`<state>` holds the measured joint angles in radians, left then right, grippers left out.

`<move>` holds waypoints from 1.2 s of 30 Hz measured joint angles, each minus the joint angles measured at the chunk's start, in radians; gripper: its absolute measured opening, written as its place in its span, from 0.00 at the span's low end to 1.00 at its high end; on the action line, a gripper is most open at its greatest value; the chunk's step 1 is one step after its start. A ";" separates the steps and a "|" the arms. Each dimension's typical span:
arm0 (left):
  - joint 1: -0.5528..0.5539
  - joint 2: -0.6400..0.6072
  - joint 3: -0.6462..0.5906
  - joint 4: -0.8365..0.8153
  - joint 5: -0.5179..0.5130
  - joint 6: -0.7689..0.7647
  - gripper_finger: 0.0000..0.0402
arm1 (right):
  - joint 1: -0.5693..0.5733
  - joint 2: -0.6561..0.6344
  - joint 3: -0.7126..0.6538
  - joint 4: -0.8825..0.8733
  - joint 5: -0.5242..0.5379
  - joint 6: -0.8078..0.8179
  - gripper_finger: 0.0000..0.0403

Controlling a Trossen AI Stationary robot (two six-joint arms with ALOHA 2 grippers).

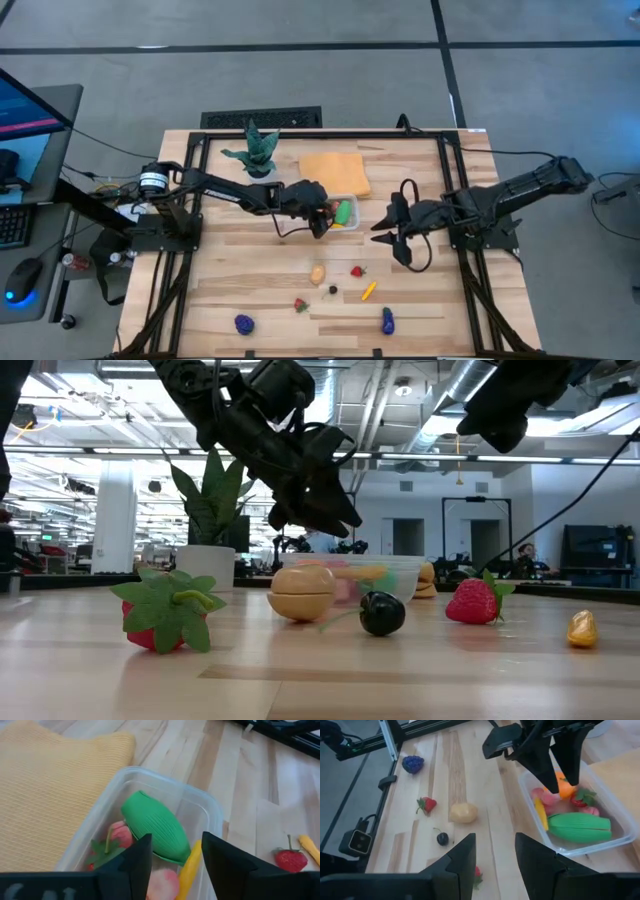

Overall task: Pick and placing Produce into tupperware
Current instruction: Put the purple eggplant into the transparent bin

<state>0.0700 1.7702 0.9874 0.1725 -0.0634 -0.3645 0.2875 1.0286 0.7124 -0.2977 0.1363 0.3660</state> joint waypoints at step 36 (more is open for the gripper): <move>-0.048 -0.569 -0.001 -0.639 0.016 0.276 0.43 | 0.611 0.219 -0.189 0.329 0.458 0.761 0.32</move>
<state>0.0216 1.2014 0.9863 -0.4661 -0.0475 -0.0887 0.8982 1.2473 0.5232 0.0315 0.5946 1.1273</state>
